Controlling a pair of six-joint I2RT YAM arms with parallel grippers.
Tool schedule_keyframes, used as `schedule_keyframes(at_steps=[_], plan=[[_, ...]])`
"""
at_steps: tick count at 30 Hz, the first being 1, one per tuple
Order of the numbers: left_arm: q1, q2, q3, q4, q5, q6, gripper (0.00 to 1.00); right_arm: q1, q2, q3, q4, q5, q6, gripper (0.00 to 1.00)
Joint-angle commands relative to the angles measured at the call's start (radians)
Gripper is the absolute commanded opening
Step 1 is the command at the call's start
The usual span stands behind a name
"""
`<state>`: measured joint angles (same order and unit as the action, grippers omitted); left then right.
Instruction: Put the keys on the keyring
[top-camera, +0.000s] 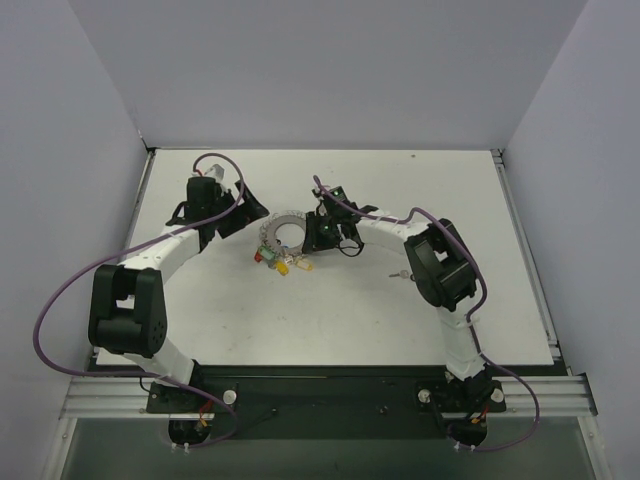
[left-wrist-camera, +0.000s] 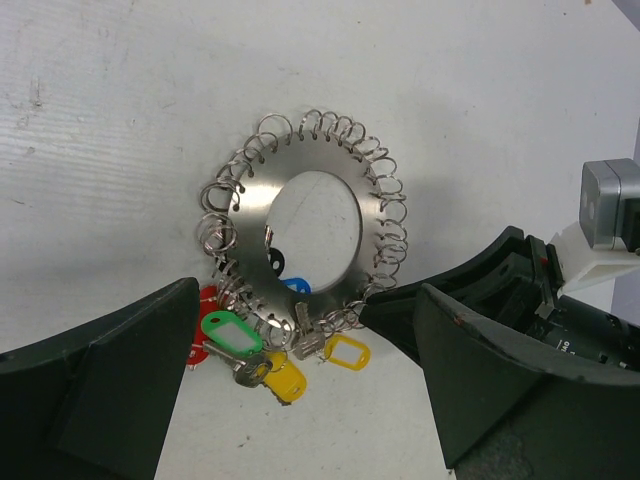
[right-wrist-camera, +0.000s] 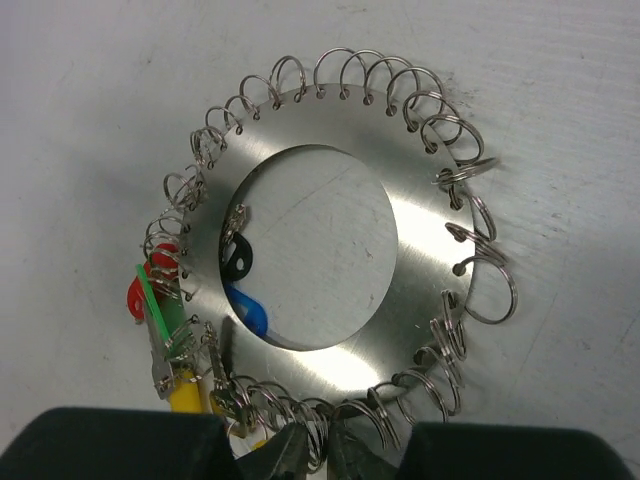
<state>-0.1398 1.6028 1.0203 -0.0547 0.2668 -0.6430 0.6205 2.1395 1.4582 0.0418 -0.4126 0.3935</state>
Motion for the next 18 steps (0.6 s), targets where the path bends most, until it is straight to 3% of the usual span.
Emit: schedule_keyframes(at_steps=[1,5,18], plan=[[0.011,-0.014,-0.006,0.041,0.017,-0.001,0.97,-0.013,-0.01,-0.025,0.061,-0.061,0.018,0.1],[0.011,-0.02,-0.009,0.041,0.018,-0.003,0.97,-0.018,-0.032,-0.039,0.078,-0.075,0.015,0.0],[0.011,-0.092,-0.049,0.107,0.04,-0.01,0.97,-0.018,-0.174,-0.146,0.156,-0.112,-0.015,0.0]])
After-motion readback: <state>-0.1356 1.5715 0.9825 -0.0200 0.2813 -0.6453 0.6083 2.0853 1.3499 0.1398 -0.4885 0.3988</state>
